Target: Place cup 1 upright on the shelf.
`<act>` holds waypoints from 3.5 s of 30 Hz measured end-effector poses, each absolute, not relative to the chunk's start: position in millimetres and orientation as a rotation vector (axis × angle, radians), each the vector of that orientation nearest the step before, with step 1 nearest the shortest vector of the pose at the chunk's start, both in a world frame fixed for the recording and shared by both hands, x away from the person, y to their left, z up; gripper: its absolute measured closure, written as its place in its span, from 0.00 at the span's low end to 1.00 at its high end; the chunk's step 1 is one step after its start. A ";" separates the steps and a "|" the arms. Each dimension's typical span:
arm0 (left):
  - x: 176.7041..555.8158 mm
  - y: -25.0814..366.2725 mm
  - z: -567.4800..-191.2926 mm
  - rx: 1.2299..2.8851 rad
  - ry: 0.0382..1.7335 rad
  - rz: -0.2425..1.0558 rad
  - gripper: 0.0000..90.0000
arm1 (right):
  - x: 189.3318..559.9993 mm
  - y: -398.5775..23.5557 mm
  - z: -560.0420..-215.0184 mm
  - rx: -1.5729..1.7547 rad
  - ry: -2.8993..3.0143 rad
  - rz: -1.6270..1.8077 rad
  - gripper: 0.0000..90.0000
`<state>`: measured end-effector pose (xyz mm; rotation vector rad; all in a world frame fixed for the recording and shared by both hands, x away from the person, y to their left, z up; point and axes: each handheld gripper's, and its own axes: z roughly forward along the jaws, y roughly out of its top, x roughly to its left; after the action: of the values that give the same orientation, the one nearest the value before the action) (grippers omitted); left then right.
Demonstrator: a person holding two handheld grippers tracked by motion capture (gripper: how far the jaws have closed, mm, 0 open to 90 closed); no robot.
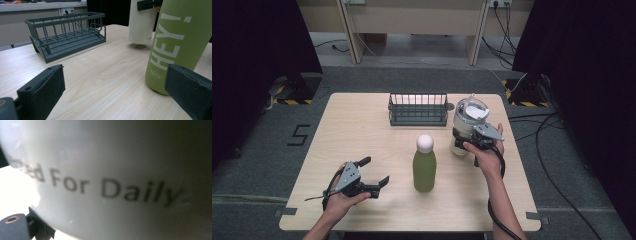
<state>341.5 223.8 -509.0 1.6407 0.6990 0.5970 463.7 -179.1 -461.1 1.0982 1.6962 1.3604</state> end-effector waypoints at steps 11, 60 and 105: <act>341.7 225.1 -510.2 1.642 0.707 0.598 0.03 | 467.4 -176.2 -451.9 1.102 1.678 1.367 0.10; 341.0 226.2 -512.9 1.638 0.735 0.606 0.04 | 503.4 -155.4 -408.5 1.035 1.638 1.408 0.10; 340.9 228.1 -513.8 1.635 0.745 0.610 0.06 | 533.5 -138.2 -385.4 1.009 1.636 1.417 0.10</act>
<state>340.9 228.1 -513.8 1.6354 0.7455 0.6105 533.5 -138.2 -385.4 1.0093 1.6360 1.4168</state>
